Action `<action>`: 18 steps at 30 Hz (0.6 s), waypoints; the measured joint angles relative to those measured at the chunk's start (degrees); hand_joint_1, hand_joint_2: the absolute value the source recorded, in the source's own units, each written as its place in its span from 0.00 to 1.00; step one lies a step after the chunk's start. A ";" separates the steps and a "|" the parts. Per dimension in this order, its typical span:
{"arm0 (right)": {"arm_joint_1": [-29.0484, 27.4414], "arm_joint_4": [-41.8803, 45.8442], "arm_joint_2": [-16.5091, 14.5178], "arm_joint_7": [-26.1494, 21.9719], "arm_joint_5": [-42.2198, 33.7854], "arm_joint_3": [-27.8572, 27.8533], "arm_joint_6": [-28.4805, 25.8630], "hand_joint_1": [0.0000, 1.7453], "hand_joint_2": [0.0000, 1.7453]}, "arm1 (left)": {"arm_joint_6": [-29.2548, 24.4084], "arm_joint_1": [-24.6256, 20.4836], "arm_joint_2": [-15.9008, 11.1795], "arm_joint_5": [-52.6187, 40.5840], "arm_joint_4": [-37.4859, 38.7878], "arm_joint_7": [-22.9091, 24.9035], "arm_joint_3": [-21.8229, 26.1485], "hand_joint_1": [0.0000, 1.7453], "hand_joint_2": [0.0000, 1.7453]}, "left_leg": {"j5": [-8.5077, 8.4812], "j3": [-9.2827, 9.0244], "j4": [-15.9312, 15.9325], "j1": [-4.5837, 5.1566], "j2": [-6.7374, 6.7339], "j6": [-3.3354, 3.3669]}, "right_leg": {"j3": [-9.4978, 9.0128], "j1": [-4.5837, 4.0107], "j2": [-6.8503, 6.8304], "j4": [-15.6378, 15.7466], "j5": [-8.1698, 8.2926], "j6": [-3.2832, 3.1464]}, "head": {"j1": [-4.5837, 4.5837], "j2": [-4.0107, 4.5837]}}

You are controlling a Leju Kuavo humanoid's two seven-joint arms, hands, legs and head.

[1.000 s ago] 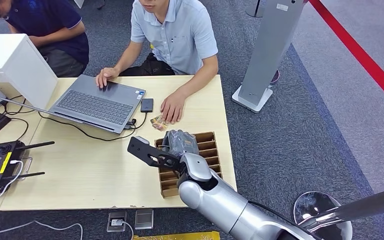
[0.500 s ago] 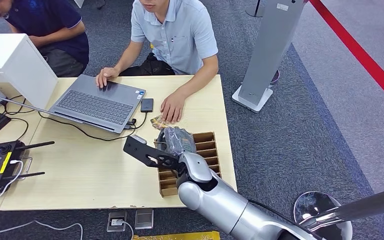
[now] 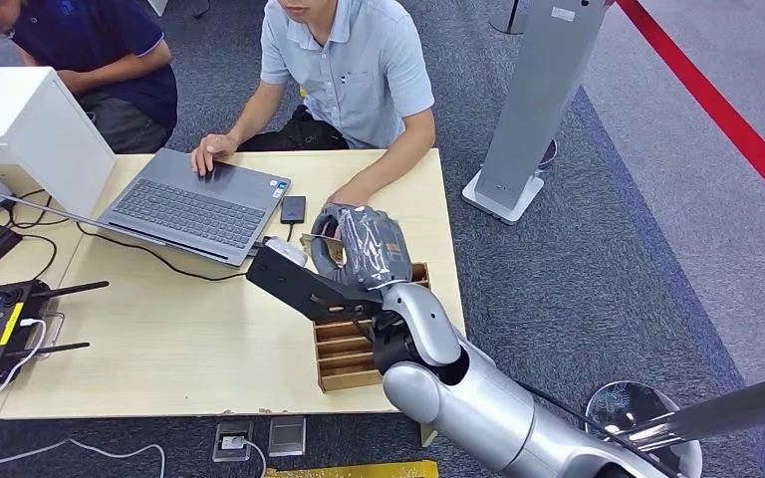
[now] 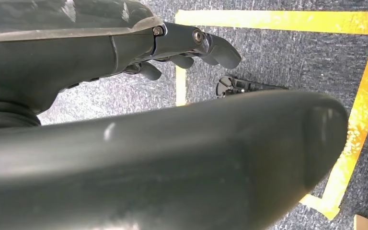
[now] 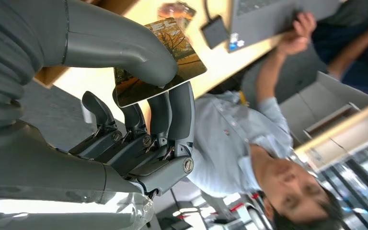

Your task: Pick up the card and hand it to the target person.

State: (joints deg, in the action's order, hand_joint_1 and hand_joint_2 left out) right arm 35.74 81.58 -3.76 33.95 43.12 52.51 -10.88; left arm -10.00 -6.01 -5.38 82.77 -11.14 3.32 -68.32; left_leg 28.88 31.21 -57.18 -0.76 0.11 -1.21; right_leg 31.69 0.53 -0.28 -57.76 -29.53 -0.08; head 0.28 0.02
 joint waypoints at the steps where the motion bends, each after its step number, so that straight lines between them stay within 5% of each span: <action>1: 0.03 1.24 0.46 -0.42 -0.02 -0.11 -0.04 0.85 1.00 | 0.09 0.01 0.00 -0.02 0.00 -0.08 0.00 0.00 0.00 | 0.00 0.00 0.00 0.00 0.00 0.00 | 0.00 0.00 0.00 0.00 0.00 0.00 | -0.01 0.00; 8: 3.60 1.52 1.42 -7.20 -0.71 -0.11 0.10 0.85 1.00 | 1.00 -0.11 0.00 -1.53 0.01 -0.73 -0.14 0.00 0.00 | 0.00 0.03 0.01 0.00 0.00 0.00 | -0.03 0.00 0.00 -0.02 0.00 0.00 | -0.05 0.00; 18: 15.86 -23.99 -5.78 -19.08 -2.93 1.83 0.96 0.85 1.00 | 1.49 -1.25 0.00 -2.54 0.01 -0.92 -1.33 0.00 0.00 | -0.07 0.07 0.01 0.00 0.06 -0.02 | -0.03 0.00 -0.08 -0.07 0.02 -0.02 | -0.05 0.00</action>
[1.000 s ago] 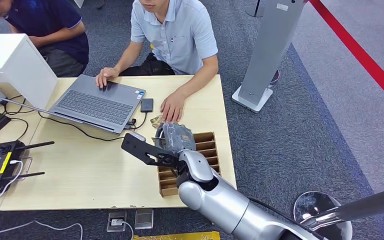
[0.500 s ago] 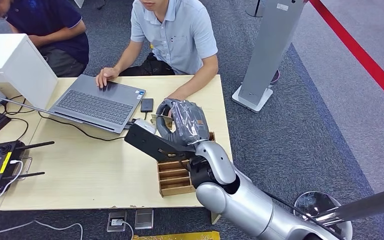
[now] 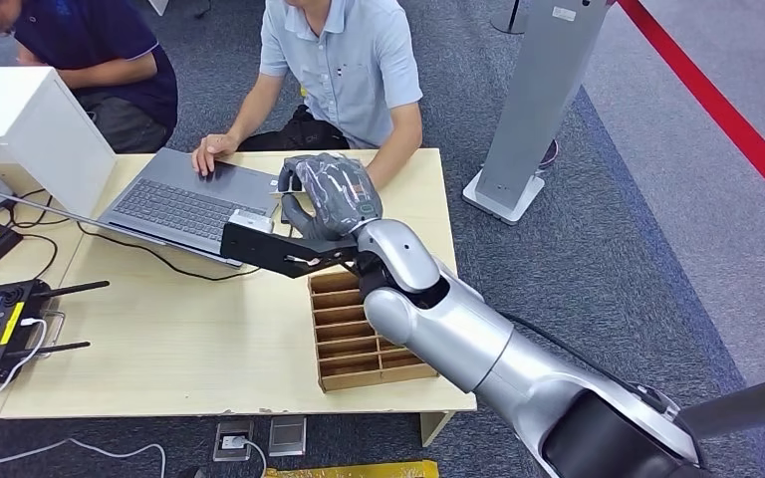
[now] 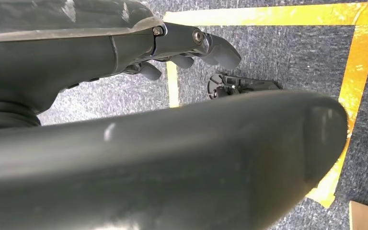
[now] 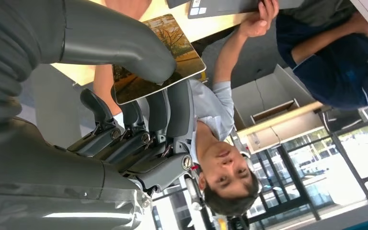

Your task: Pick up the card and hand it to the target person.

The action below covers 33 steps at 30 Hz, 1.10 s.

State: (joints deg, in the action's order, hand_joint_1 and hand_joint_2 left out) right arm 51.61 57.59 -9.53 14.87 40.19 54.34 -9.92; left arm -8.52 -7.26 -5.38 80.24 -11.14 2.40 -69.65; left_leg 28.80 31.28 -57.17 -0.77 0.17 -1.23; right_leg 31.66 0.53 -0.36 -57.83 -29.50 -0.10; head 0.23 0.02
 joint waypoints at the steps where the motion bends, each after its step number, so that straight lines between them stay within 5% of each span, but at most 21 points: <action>1: 1.04 -2.69 -0.84 -0.54 -0.28 0.19 0.20 0.85 1.00 | 0.05 -0.11 0.00 -0.03 0.01 0.01 -0.19 0.00 0.00 | 0.00 0.01 0.00 0.00 0.00 0.00 | 0.01 0.00 0.00 0.00 0.00 0.00 | -0.01 0.00; 11: 6.94 -19.71 -6.65 -2.22 -0.86 1.85 2.10 0.85 1.00 | 0.50 -0.15 -0.11 0.24 0.01 -0.11 -1.04 0.00 0.00 | 0.00 0.01 0.00 0.00 -0.01 0.00 | 0.03 0.00 0.01 0.02 0.00 0.00 | 0.03 0.00; 22: 9.77 -27.15 -8.58 -1.32 -0.18 3.57 2.75 0.85 1.00 | 0.50 0.36 -0.13 1.10 0.01 -0.69 -1.29 0.00 0.00 | 0.00 0.00 0.00 0.00 -0.01 0.00 | 0.03 0.00 0.02 0.02 0.00 0.00 | 0.05 0.00; 26: 9.91 -28.63 -8.96 -1.51 -0.14 4.17 2.76 0.00 1.00 | 0.67 0.38 -0.13 1.21 0.01 -0.66 -1.41 0.00 0.00 | 0.00 0.00 0.00 0.00 -0.01 0.00 | 0.04 0.00 0.02 0.02 0.00 0.00 | 0.04 0.00; 33: 9.97 -30.01 -9.33 -2.01 -0.34 4.98 2.43 0.00 1.00 | 0.79 0.42 -0.14 1.19 0.01 -0.67 -1.50 0.00 0.00 | 0.00 -0.01 0.00 0.00 -0.01 0.00 | 0.03 0.00 0.02 0.02 0.00 0.00 | 0.03 0.00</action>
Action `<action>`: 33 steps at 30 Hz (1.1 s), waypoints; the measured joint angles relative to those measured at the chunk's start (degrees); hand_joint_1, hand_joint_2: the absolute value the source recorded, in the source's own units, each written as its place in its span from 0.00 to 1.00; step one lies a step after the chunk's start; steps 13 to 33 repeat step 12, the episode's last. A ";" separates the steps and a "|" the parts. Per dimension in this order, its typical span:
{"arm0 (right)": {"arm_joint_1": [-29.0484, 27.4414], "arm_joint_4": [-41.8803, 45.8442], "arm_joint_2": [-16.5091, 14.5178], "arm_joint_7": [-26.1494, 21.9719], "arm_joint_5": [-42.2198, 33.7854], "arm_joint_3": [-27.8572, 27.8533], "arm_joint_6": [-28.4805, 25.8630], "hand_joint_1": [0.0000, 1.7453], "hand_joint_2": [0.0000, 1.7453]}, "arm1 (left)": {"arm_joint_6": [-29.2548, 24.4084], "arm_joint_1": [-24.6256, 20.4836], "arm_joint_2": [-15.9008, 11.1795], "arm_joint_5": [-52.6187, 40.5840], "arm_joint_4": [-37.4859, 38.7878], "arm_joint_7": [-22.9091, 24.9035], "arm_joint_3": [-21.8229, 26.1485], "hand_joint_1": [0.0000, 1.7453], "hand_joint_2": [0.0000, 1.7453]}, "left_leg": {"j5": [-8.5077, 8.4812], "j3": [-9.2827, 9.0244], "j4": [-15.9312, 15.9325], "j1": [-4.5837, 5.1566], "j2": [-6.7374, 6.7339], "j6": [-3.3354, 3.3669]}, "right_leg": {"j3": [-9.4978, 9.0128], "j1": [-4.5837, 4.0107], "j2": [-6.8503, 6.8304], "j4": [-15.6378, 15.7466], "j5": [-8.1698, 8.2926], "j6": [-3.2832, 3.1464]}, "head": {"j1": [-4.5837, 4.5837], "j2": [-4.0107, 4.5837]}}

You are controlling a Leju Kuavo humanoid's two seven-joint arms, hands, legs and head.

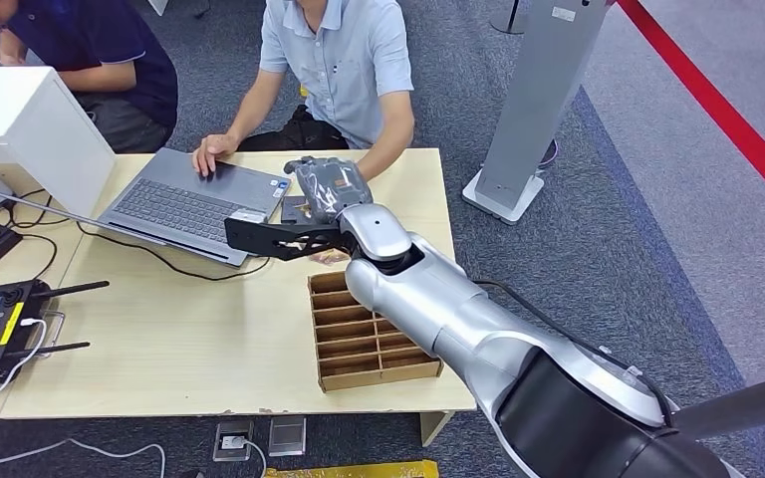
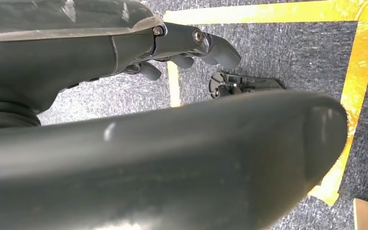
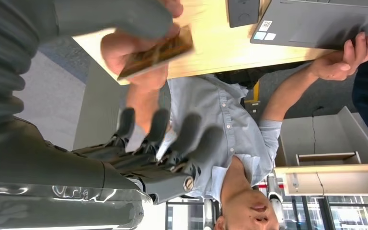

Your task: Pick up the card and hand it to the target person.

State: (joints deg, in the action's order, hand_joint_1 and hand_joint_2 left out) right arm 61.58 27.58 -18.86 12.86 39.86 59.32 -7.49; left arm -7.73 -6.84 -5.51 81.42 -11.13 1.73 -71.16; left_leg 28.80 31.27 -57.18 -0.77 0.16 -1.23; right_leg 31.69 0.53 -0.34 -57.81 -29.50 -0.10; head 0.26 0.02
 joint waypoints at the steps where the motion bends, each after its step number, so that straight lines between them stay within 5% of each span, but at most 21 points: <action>1: 0.02 -0.14 -0.01 -0.11 -0.13 0.08 -0.11 0.00 1.00 | -0.04 0.01 -0.01 0.03 0.00 -0.01 -0.01 0.00 0.00 | 0.00 0.00 0.00 0.00 0.00 0.00 | 0.00 0.00 0.00 0.00 0.00 0.00 | 0.01 0.00; 33: 0.54 0.73 0.81 -2.23 -3.07 0.08 -3.59 0.00 1.00 | -0.30 0.19 -0.10 0.88 0.00 -0.02 -0.01 0.00 0.00 | 0.00 -0.02 0.00 0.00 -0.01 0.00 | 0.01 0.00 0.01 0.00 0.00 0.00 | 0.00 0.00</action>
